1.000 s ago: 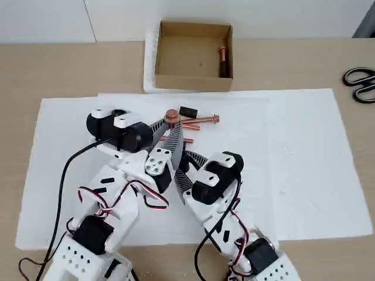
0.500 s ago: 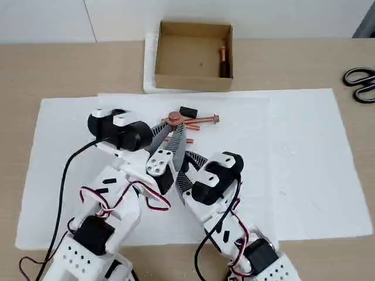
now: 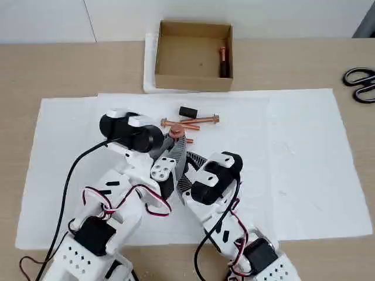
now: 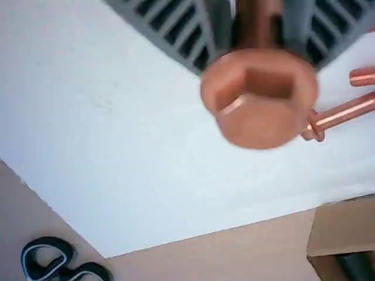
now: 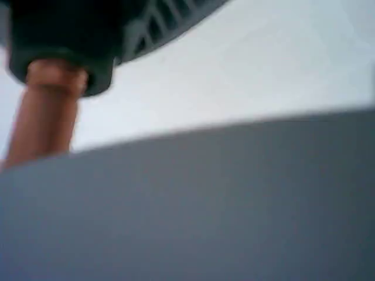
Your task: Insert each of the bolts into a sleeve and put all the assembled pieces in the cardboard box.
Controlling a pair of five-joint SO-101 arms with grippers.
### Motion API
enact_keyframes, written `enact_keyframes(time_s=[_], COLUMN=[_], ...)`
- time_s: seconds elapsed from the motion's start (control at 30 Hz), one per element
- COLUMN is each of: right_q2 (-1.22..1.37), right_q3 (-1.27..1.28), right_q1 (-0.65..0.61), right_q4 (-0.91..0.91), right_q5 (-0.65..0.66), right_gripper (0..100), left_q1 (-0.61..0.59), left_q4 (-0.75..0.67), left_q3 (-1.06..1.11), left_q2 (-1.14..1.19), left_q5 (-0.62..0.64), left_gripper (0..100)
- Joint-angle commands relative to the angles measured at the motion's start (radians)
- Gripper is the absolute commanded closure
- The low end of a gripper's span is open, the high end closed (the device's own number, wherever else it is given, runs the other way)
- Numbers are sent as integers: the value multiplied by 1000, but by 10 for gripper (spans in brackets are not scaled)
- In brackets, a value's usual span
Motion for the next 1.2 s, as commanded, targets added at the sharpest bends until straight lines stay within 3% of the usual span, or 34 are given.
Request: enact_keyframes(time_s=[0.0,0.67,0.9,1.17], right_q2=[-12,-13,-13,-13], right_q3=[8,8,8,8], right_q1=[1,1,1,2], right_q4=[-22,-22,-22,-22], right_q5=[-11,-11,-11,-11], right_gripper=[995,995,995,995], left_q1=[-5,-2,-3,-9], left_q4=[28,150,212,313], left_q3=[-48,-50,-58,-177], left_q2=[-5,-5,-6,-6], left_q5=[-28,-38,-38,-38], left_gripper=[995,994,883,881])
